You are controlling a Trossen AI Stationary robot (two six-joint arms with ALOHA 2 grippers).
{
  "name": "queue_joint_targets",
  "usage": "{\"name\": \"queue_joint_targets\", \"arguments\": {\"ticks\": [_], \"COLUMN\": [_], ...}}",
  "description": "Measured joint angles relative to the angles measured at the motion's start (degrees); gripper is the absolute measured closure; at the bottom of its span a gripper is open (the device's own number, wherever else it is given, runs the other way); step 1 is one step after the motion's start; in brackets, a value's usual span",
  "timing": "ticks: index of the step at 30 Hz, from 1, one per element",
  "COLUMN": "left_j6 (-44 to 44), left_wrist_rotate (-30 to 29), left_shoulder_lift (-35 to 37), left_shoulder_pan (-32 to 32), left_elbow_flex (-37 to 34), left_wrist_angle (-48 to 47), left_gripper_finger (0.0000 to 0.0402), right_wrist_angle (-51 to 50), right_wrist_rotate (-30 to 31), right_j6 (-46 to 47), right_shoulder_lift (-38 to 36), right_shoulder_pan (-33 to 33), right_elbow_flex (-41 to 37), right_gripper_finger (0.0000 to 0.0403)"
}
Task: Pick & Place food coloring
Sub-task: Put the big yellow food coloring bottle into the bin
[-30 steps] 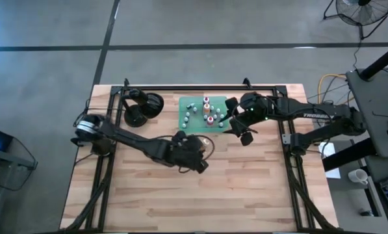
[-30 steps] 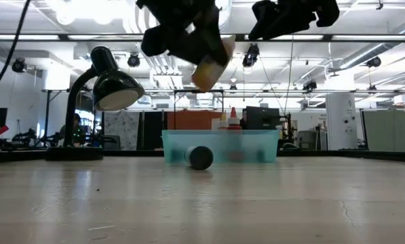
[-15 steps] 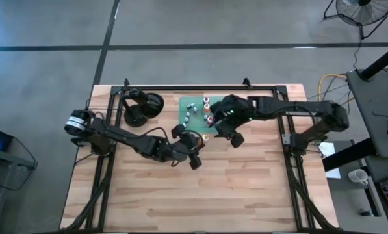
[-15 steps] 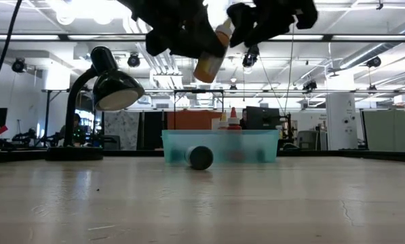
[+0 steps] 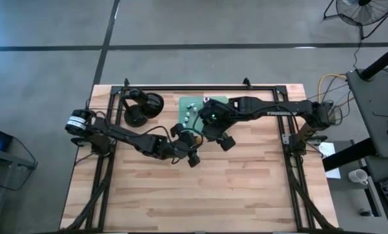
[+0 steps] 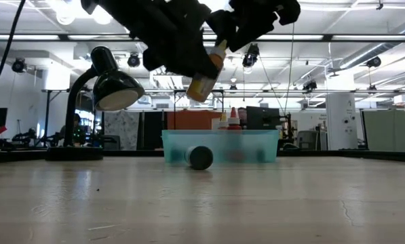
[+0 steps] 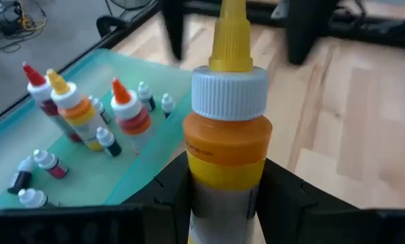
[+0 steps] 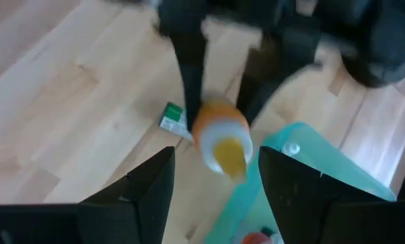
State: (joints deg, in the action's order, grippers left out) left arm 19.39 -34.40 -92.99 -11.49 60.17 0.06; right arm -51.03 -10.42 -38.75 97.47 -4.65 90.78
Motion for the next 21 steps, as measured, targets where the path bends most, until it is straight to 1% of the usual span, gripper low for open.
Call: {"name": "queue_joint_targets", "arguments": {"ticks": [4,9,13,21], "left_j6": [0.08,-0.28,-2.15,-2.73], "left_wrist_rotate": [0.21,0.34,2.12,2.39], "left_shoulder_lift": [0.03,0.15,0.15,0.24], "left_shoulder_pan": [0.87,1.09,1.31,1.31], "left_elbow_flex": [-1.77,-2.26,-2.23,-2.04], "left_wrist_angle": [2.09,3.93,6.55,6.99], "left_gripper_finger": [0.0293,0.0293,0.0293,0.0293], "right_wrist_angle": [0.22,0.26,0.83,1.85], "right_wrist_rotate": [-0.12,-0.11,-0.11,-0.09], "right_j6": [-0.16,1.08,0.82,0.63], "right_shoulder_lift": [0.24,0.26,0.26,0.26], "right_shoulder_pan": [0.81,0.68,0.66,0.64], "right_elbow_flex": [0.55,0.53,0.44,-0.04], "right_gripper_finger": [0.0197,0.0197,0.0197,0.0197]}}
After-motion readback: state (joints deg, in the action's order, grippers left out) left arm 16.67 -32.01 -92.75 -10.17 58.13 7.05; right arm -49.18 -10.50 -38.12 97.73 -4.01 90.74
